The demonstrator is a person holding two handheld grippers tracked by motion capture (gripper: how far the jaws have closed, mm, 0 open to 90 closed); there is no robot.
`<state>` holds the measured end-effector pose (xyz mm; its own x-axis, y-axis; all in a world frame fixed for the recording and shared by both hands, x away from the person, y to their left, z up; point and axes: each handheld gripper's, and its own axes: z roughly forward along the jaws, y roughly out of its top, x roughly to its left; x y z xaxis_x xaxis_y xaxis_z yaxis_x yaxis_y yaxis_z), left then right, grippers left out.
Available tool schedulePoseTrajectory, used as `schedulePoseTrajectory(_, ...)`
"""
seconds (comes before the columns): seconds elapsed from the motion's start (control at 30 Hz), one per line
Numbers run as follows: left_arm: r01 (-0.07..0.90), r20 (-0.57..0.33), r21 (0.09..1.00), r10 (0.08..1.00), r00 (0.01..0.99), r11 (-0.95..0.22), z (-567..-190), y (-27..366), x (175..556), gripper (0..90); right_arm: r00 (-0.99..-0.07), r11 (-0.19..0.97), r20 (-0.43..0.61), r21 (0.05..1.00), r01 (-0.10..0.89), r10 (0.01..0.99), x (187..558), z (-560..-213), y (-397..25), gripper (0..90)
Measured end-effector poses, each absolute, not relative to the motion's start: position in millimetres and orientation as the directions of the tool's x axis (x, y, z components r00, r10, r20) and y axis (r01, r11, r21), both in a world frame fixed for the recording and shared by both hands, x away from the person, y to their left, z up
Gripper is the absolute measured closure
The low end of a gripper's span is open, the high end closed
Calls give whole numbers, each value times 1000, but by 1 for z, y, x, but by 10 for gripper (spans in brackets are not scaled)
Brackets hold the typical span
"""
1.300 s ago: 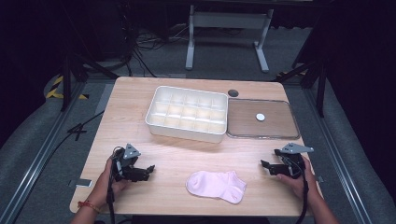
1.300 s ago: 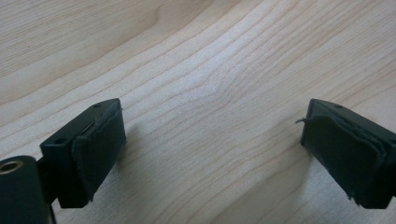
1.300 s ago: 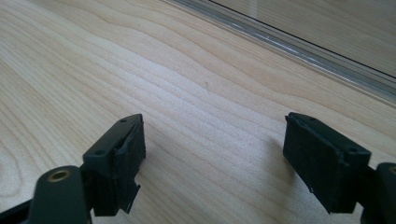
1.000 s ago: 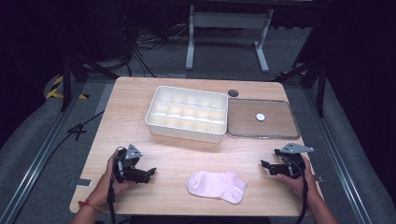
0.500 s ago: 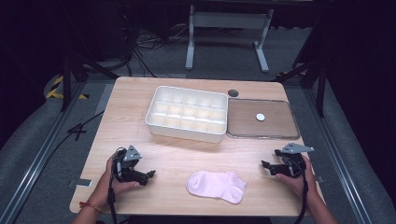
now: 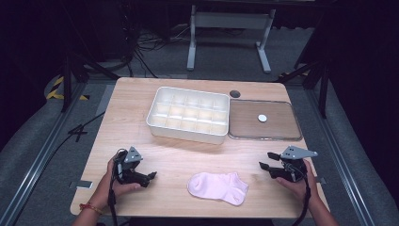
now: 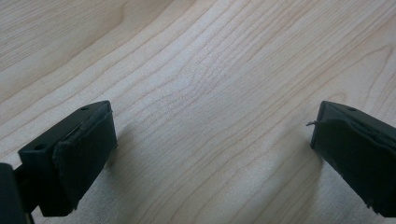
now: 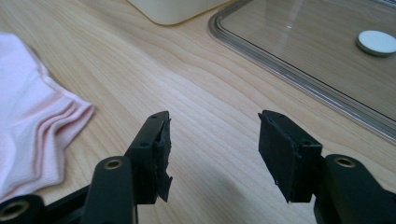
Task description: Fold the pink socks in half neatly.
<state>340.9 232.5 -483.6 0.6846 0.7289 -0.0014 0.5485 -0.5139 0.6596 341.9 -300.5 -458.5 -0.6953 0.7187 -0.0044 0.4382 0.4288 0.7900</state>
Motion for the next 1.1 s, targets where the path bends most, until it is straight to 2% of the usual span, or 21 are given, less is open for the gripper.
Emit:
schedulePoseTrajectory(0.27, 552, -6, 661, 732, 682, -508, -484, 232, 341, 5, -743, 438, 9, 803, 404, 669, 334, -452, -288, 540)
schedulePoseTrajectory(0.47, 551, -3, 661, 733, 680, -509, -484, 232, 340, 6, -814, 466, 14, 814, 347, 581, 323, -446, -270, 732)
schedulePoseTrajectory(0.93, 567, -8, 655, 746, 666, -499, -483, 231, 339, 14, -905, 541, -2, 802, 253, 426, 305, -446, -221, 867)
schedulePoseTrajectory(1.1, 571, -9, 654, 750, 662, -496, -482, 230, 339, 19, -930, 591, -21, 777, 215, 366, 299, -451, -199, 877)
